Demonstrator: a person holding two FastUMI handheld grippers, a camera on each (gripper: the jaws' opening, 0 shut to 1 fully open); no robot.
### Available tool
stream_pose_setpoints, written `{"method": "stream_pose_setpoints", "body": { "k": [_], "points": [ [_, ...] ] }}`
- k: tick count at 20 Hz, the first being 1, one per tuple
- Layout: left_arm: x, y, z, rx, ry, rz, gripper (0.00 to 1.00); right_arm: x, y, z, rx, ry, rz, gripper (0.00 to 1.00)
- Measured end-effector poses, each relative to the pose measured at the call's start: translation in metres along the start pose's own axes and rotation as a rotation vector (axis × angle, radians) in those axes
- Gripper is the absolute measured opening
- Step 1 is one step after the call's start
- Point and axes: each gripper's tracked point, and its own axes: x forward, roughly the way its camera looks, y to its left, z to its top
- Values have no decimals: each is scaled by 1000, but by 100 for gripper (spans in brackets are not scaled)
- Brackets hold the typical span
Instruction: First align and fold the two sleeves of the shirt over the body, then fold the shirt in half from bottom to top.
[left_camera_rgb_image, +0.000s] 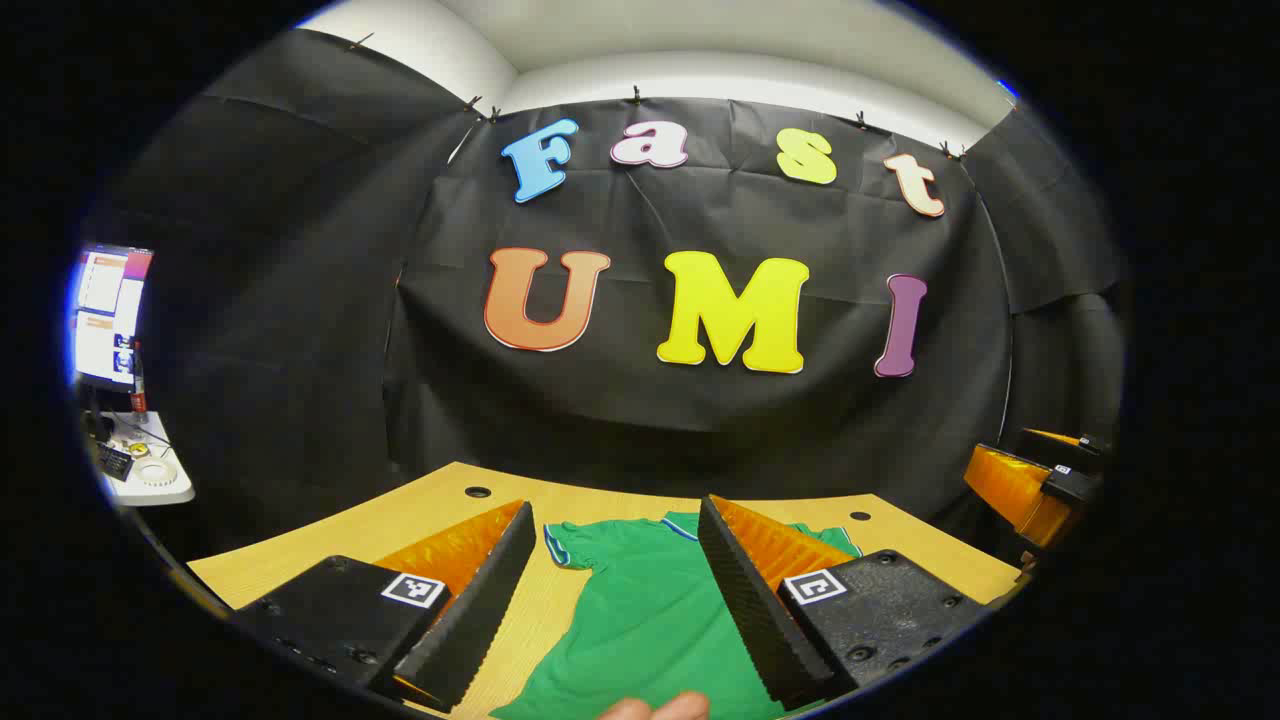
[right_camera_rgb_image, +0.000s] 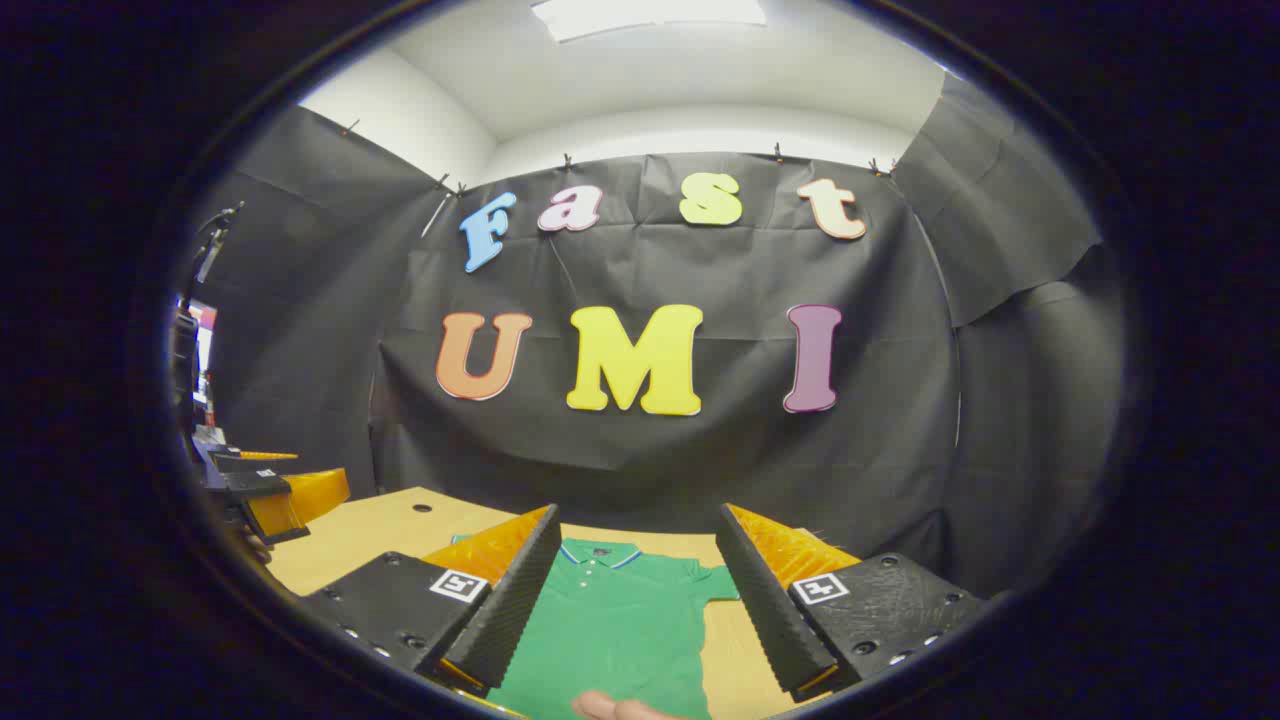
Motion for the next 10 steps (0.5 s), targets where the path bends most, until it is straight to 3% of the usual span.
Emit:
{"method": "stream_pose_setpoints", "body": {
  "k": [3,7,10],
  "points": [
    [7,5,-9,-23,26,-3,100,9,9,-6,-19,15,18,95],
    [14,11,-15,-19,44,21,100,10,-2,-10,-42,1,-16,95],
    [14,3,-25,-22,83,-4,100,9,-16,-13,-49,4,-43,94]
  ]
}}
